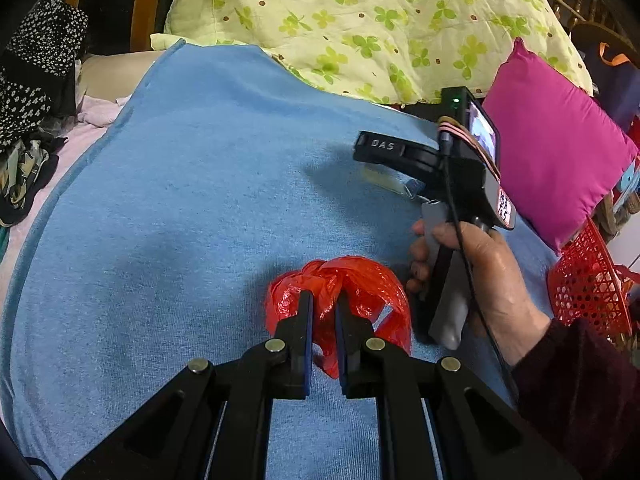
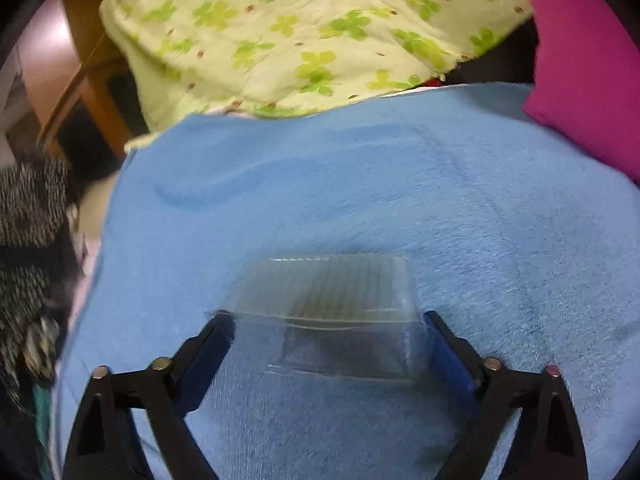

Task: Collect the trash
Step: 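Close the right tool on the clear plastic container and lift it, then carry the red bag and clear container over the red basket and open both tools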

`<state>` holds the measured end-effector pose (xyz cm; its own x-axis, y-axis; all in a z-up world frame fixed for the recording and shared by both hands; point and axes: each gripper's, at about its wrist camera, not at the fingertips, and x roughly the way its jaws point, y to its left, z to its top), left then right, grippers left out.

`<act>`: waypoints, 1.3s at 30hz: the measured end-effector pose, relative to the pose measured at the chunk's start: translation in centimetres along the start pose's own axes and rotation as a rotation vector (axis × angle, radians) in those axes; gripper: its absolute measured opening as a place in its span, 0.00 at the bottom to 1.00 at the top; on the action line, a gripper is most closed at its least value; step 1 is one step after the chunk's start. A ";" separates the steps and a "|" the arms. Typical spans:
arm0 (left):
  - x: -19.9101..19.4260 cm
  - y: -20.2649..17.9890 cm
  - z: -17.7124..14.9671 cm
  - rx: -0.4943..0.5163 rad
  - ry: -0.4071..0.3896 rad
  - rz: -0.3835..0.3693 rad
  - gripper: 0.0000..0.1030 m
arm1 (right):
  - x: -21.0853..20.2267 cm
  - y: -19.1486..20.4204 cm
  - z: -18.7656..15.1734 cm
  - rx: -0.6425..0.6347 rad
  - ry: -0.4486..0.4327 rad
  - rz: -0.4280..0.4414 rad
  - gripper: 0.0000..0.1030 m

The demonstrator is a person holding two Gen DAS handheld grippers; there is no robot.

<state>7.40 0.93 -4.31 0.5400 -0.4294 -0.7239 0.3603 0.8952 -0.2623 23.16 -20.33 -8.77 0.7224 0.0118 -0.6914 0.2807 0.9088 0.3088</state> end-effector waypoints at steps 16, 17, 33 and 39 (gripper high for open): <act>-0.9 -2.4 0.1 0.020 -0.021 0.032 0.10 | -7.8 -3.7 1.5 0.024 -0.077 0.108 0.82; -1.3 -3.1 0.1 0.033 -0.032 0.038 0.10 | -8.9 -4.0 1.7 0.019 -0.090 0.109 0.82; -7.0 -15.3 0.0 0.225 -0.159 0.088 0.10 | -28.5 -13.0 1.1 0.003 -0.321 0.145 0.82; -9.0 -19.5 -0.2 0.293 -0.196 0.084 0.10 | -33.7 -17.0 -1.8 0.020 -0.372 0.138 0.82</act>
<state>-4.66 -12.66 7.21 0.7022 -0.3958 -0.5919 0.4959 0.8684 0.0076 -7.11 -35.44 8.11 0.9329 -0.0215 -0.3595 0.1739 0.9011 0.3973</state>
